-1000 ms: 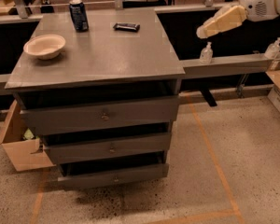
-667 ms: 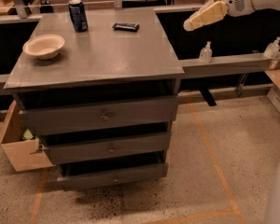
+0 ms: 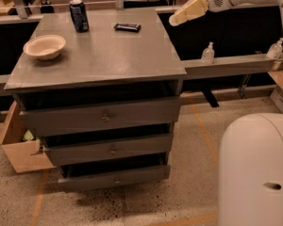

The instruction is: Move rxbar blueberry near paper bowl

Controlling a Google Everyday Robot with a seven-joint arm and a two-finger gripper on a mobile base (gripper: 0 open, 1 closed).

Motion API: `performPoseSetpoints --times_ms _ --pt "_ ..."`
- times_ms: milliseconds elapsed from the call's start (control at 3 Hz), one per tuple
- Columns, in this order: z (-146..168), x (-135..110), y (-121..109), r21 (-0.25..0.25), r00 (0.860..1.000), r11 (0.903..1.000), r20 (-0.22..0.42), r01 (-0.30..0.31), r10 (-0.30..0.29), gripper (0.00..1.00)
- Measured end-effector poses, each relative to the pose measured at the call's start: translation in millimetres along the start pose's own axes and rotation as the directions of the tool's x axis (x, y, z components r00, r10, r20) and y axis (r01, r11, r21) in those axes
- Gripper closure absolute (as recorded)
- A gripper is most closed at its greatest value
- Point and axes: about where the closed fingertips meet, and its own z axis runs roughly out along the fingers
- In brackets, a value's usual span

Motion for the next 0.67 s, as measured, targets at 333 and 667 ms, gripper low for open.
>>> performPoseSetpoints --times_ms 333,667 --pt "44.3 9.5 4.7 -0.033 0.998 0.9993 -0.055 -0.019 0.017 0.00" --pt "66.4 12.9 5.5 -0.027 0.995 0.9996 -0.102 0.000 -0.003 0.00"
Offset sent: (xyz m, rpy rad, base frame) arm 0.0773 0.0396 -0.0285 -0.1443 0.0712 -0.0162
